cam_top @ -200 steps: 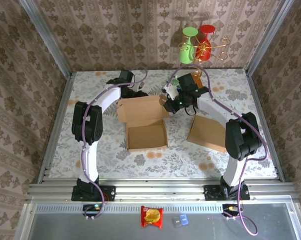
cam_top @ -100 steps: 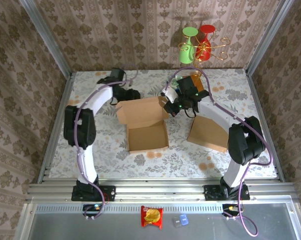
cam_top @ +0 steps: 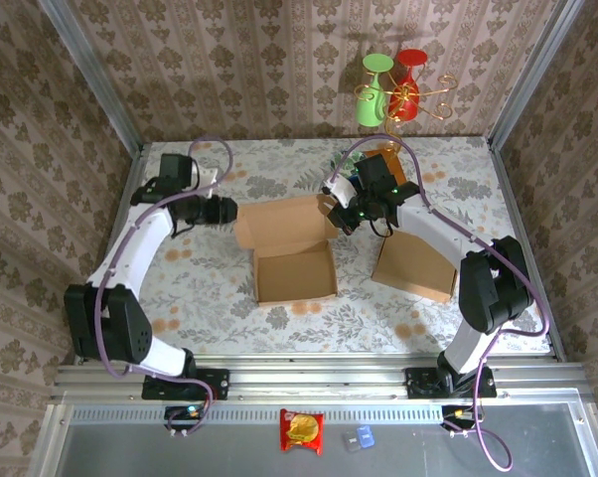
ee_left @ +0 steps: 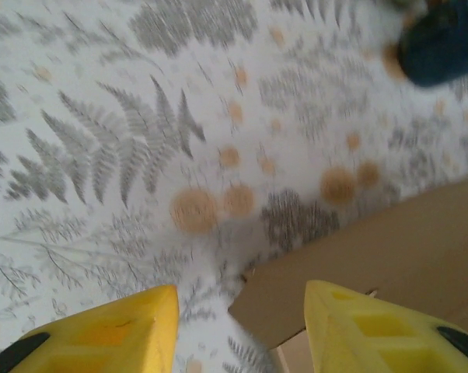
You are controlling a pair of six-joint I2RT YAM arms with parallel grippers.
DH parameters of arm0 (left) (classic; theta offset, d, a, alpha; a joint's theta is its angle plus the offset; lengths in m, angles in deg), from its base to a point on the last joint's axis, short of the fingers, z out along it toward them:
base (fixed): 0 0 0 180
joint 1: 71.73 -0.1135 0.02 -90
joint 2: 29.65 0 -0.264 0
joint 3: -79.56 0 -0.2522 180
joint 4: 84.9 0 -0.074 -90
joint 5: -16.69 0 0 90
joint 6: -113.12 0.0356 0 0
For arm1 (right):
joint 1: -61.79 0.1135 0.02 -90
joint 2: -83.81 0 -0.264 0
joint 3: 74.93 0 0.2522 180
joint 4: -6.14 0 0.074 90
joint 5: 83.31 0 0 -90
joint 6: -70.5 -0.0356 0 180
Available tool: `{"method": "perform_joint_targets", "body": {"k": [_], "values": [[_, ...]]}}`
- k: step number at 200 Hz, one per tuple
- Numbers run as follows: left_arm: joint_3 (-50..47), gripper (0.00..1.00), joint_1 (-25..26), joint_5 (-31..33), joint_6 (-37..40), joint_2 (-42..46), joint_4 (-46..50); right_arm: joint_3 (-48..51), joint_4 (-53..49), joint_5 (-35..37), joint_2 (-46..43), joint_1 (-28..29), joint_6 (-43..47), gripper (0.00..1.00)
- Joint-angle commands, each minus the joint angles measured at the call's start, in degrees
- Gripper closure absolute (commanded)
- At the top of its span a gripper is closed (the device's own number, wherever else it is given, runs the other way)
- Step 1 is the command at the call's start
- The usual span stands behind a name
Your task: Fold the paper box
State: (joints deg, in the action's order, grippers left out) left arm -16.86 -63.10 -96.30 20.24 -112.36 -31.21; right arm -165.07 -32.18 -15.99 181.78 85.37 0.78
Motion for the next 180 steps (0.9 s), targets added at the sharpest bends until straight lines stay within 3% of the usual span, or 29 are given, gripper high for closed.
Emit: {"method": "perform_joint_targets", "body": {"k": [1, 46, 89, 113, 134, 180], "values": [[-3.35, 0.52, -1.58, -6.77, 9.73, 4.0, -1.16, 0.09, -1.66, -0.36, -0.6, -0.1, 1.86, 1.0], [-6.64, 0.48, -2.05, -5.07, 7.66, 6.34, -7.96, -1.23, -2.56, -1.06, 0.53, -0.33, 2.05, 1.0], [-6.81, 0.49, -5.78, -0.21, -4.42, 11.94, -10.48, -1.76, -3.22, -0.97, 1.47, -0.58, 2.13, 1.0], [-7.95, 0.5, -2.57, -2.62, -10.0, 13.46, -15.61, -0.97, -2.62, -1.09, 1.51, -0.98, 2.23, 1.0], [-10.1, 0.48, 1.03, -2.99, -8.34, 15.94, -17.79, -1.01, -2.34, -1.31, 1.61, -1.5, 1.97, 1.0], [-13.01, 0.43, 4.66, -0.99, 3.88, 17.33, -7.25, -1.38, -2.57, -2.67, 1.84, -1.93, 2.81, 1.0]]}}
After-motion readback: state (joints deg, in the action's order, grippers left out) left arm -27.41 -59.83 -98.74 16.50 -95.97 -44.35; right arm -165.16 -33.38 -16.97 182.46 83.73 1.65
